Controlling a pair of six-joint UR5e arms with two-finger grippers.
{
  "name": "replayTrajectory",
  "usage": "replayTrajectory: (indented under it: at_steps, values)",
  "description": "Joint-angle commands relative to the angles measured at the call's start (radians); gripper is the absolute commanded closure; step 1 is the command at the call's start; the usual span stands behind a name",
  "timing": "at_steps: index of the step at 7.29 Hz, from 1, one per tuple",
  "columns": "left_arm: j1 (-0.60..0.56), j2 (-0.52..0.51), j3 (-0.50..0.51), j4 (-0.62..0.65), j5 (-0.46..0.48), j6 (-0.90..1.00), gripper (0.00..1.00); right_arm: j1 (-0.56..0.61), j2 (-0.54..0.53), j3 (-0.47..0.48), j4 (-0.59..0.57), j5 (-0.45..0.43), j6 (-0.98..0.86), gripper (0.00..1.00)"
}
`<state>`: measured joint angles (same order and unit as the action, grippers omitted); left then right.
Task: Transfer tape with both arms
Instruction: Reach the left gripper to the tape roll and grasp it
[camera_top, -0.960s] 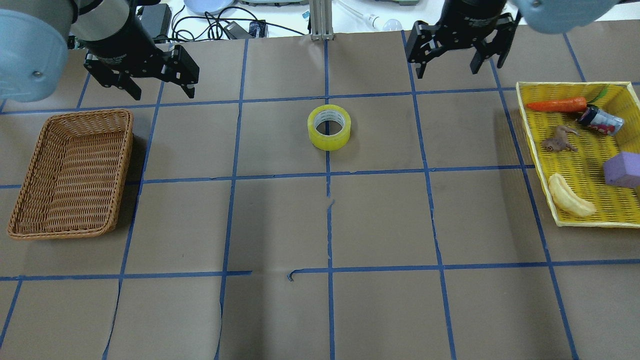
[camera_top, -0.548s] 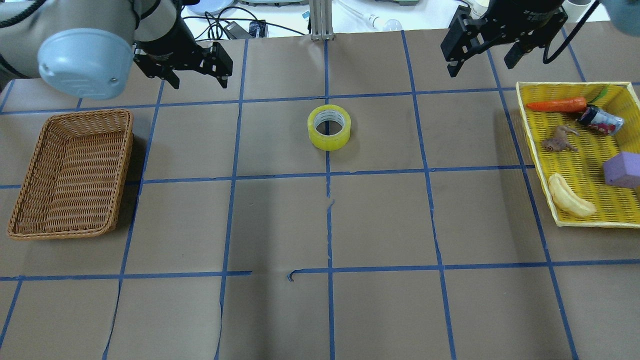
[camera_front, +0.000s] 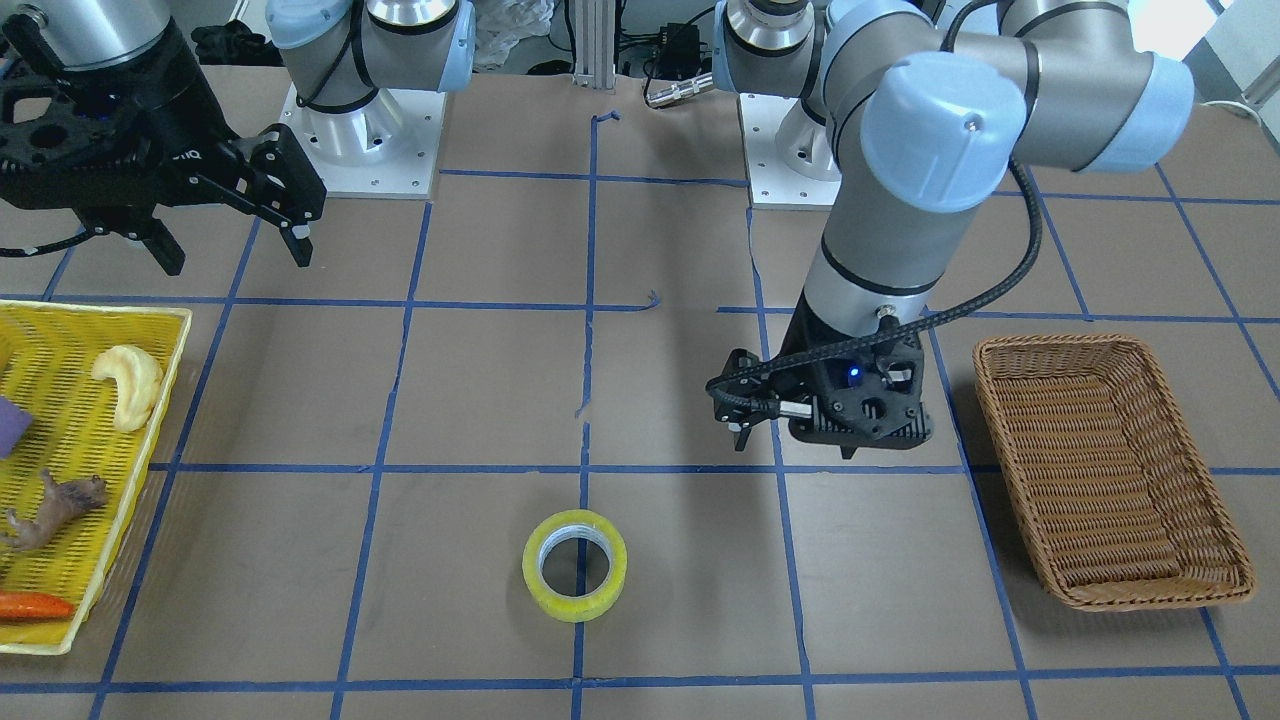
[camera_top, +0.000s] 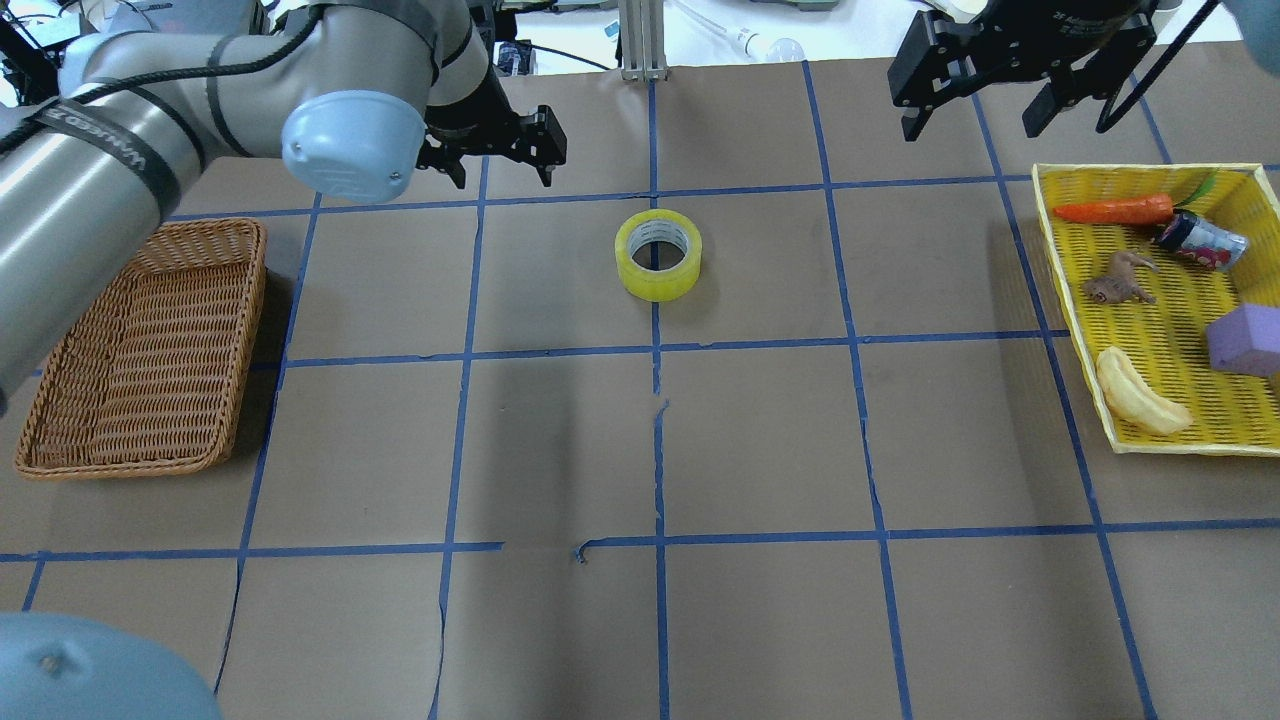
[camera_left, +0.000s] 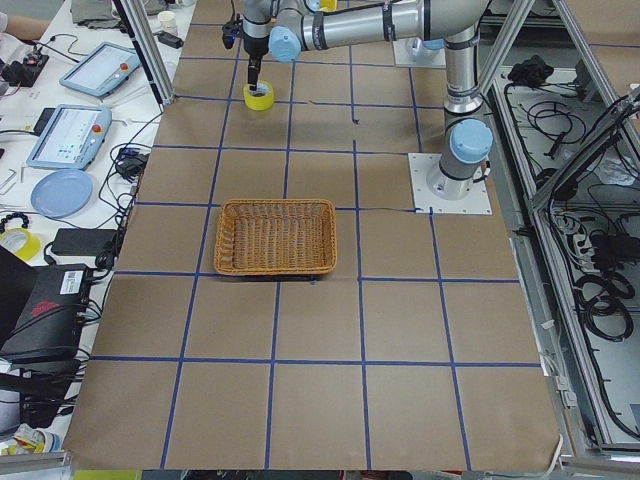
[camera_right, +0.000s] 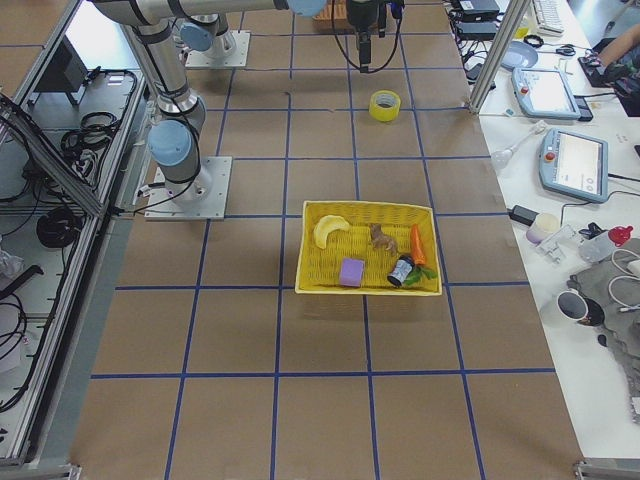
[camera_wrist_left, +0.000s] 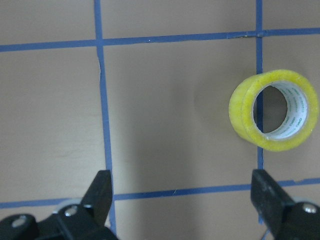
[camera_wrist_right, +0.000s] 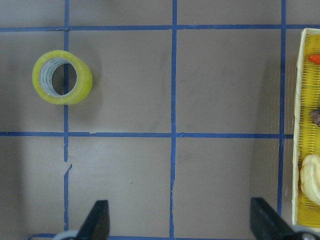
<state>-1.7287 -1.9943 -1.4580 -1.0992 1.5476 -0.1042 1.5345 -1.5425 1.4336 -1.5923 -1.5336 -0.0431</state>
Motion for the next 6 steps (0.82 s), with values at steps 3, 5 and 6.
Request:
replayTrajectory:
  at_steps: [3,5,6]
  values:
    - [-0.074,-0.228,0.078,0.183,-0.001,-0.078,0.07,0.007,-0.002,0.031,-0.012,-0.065,0.011,0.00]
    - [-0.106,-0.279,0.093,0.190,0.000,-0.071,0.08,0.009,0.004,0.033,-0.035,-0.060,0.008,0.00]
    - [-0.117,-0.285,0.088,0.188,0.000,-0.080,0.10,0.031,0.008,0.033,-0.046,-0.062,0.017,0.00]
